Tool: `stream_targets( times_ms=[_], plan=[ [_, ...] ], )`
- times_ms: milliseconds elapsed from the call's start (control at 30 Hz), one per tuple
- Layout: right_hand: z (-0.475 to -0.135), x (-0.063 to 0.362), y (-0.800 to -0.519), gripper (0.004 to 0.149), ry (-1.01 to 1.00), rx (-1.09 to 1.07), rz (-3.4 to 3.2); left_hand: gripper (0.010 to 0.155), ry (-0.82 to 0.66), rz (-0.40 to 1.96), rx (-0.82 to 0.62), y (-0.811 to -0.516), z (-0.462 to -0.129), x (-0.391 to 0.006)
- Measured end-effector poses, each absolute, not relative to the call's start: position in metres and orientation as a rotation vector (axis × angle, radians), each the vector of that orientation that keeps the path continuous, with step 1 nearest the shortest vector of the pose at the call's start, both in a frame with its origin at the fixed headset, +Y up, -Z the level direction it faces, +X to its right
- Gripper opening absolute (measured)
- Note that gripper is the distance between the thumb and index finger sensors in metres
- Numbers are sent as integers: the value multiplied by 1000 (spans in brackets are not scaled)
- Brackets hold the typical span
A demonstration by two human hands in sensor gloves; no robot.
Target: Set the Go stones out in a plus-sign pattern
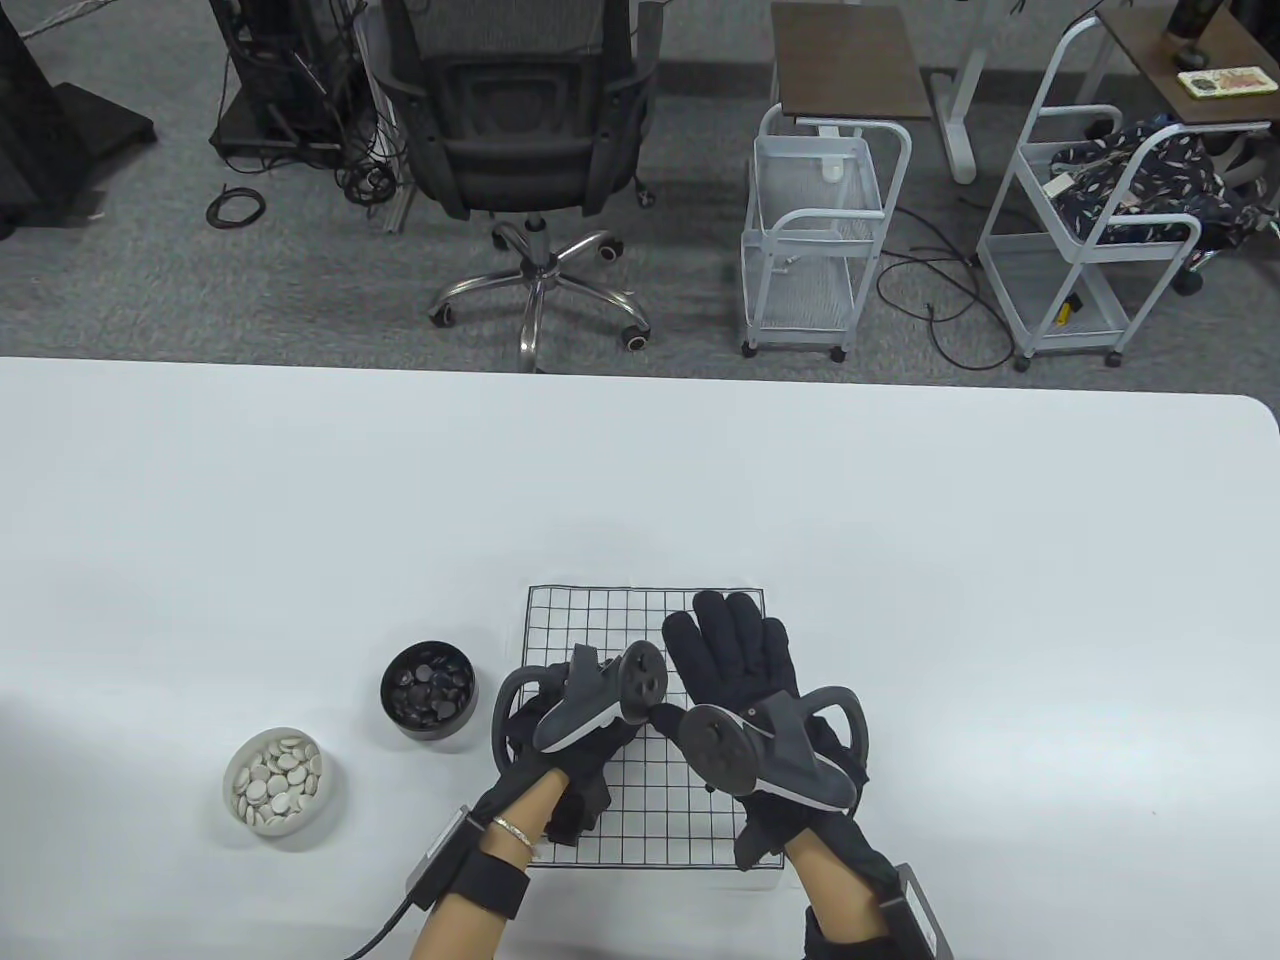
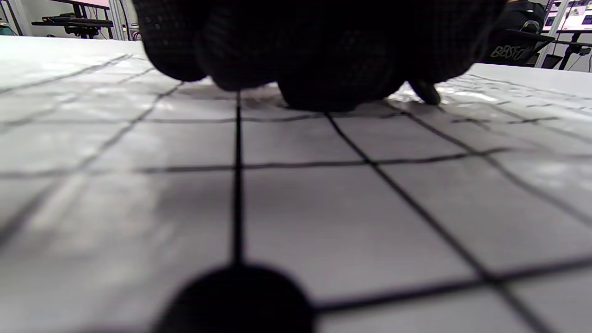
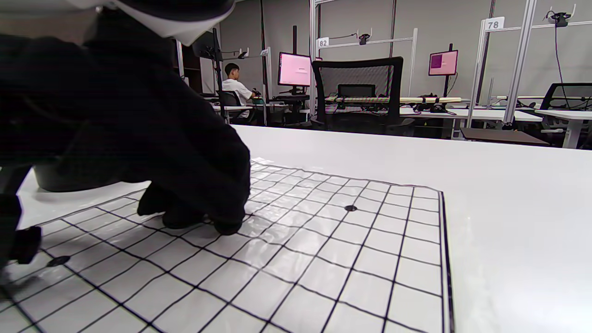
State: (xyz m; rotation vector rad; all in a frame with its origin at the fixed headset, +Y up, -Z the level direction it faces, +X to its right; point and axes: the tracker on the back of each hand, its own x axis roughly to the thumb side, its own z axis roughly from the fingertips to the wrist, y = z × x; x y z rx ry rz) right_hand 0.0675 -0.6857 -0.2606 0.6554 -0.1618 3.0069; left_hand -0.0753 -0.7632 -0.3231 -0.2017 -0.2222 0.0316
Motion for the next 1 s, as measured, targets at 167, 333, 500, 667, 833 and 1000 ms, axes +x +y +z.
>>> stream_targets(
  times_ms=[167,333,500,667,833,1000],
  plan=[
    [-261,67,-686,77,-157,655,3009,40,-219,24,-198,-762,-323,-76],
    [-261,68,-686,78,-158,654,3008,42,-232,28,-197,-762,-323,-77],
    [-262,68,-686,78,-154,653,3004,45,-238,11,-174,-755,-322,-83],
    [-262,68,-686,78,-152,654,2997,48,-240,-30,-73,-723,-318,-105],
    [-262,69,-685,78,-162,651,2994,57,-86,-122,88,-682,-310,-149],
    [-262,70,-685,78,-168,648,2988,67,65,-199,60,-674,-311,-184]
  ],
)
